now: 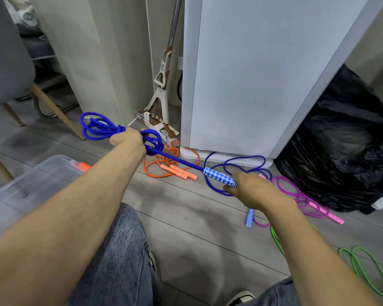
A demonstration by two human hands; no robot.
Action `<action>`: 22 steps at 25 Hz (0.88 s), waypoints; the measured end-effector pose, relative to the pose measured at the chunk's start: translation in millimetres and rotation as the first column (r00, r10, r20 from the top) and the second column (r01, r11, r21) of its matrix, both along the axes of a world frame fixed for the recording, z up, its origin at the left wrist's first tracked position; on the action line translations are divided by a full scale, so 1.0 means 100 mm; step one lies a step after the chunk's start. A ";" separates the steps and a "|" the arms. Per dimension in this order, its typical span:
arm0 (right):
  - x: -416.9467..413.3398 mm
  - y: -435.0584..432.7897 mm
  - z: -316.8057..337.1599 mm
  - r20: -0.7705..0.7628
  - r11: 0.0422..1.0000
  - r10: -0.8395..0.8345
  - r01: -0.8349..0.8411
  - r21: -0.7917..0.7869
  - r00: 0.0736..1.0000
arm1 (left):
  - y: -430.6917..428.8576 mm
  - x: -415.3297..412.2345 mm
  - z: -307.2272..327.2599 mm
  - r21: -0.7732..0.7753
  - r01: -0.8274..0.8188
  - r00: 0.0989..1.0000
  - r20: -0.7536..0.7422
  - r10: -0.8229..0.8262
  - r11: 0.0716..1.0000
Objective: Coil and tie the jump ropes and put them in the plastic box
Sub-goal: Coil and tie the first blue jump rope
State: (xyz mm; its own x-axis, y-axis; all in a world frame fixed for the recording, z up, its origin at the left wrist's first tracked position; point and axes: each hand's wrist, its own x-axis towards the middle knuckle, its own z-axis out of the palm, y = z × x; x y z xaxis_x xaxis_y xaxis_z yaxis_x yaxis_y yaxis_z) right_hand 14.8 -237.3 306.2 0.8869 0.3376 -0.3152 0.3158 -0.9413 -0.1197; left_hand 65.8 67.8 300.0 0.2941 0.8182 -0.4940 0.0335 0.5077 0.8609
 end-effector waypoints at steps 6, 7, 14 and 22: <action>0.11 -0.16 0.15 0.158 0.993 -0.114 0.119 -0.021 0.981 | -0.21 -0.11 0.15 0.164 0.475 0.870 0.060 -0.490 0.864; 0.13 -0.18 0.15 0.187 0.993 -0.118 0.121 -0.007 0.975 | -0.28 -0.13 0.19 0.144 0.553 0.822 0.064 -0.566 0.820; 0.14 -0.06 0.07 0.459 0.994 0.037 0.017 -0.112 0.888 | -0.52 -0.18 0.20 0.414 0.886 0.365 -0.345 -0.865 0.209; 0.01 0.32 0.07 0.616 0.960 0.279 -0.203 -0.192 0.737 | -0.93 -0.32 0.25 0.432 0.825 0.121 -0.764 -0.633 -0.364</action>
State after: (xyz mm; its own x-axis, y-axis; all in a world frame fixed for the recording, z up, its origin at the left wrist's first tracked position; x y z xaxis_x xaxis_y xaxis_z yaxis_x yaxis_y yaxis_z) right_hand 15.4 -205.4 313.3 0.7880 0.5666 0.2406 0.5013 -0.8175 0.2835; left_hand 34.3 -25.7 325.0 0.9833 -0.1471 -0.1074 -0.0527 -0.7940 0.6056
